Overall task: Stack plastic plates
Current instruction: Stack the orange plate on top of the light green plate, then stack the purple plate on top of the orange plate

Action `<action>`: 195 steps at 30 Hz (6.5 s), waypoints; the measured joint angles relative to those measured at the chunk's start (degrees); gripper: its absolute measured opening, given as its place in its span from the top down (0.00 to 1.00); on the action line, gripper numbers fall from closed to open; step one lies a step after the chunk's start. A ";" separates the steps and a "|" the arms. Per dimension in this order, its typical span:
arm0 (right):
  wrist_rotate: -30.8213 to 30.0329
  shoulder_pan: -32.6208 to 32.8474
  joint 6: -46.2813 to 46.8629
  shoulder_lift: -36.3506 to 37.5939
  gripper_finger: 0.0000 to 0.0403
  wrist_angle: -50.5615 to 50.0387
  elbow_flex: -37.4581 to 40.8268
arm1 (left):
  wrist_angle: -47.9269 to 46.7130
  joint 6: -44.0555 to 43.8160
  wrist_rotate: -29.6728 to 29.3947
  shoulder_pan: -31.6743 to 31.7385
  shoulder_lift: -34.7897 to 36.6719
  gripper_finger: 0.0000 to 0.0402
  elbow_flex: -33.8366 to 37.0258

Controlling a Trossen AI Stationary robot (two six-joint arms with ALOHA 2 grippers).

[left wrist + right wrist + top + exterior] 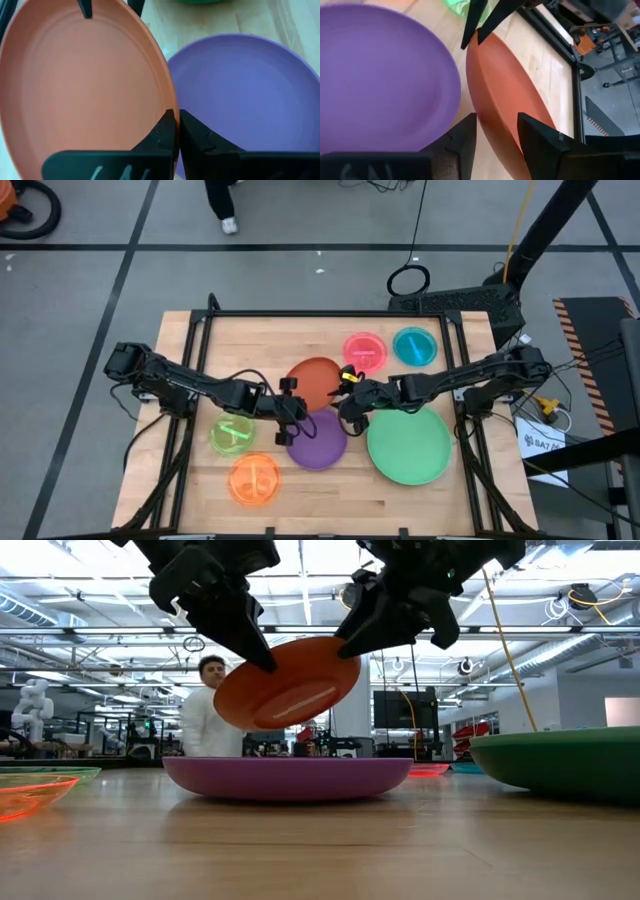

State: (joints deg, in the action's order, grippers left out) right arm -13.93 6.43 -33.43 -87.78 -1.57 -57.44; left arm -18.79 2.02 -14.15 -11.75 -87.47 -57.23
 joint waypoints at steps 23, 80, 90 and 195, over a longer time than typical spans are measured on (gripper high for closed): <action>-0.13 0.10 -4.59 -3.05 0.86 -1.15 -1.10 | 2.02 0.82 1.02 0.09 0.07 0.91 -0.11; -0.79 0.99 -1.66 -2.89 0.98 -3.43 -1.23 | 3.02 -1.79 1.18 0.15 0.01 0.88 -0.02; -1.21 1.17 -0.90 -2.86 0.98 -4.11 -1.23 | 2.34 -2.61 1.07 0.15 0.01 0.49 -0.02; -9.79 36.45 97.01 13.81 0.71 -49.46 -1.21 | -3.90 -1.22 -6.97 -0.28 17.10 0.40 3.54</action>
State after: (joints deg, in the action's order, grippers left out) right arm -23.72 42.87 63.58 -73.97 -51.03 -58.65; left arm -22.69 0.80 -21.12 -12.03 -70.37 -53.69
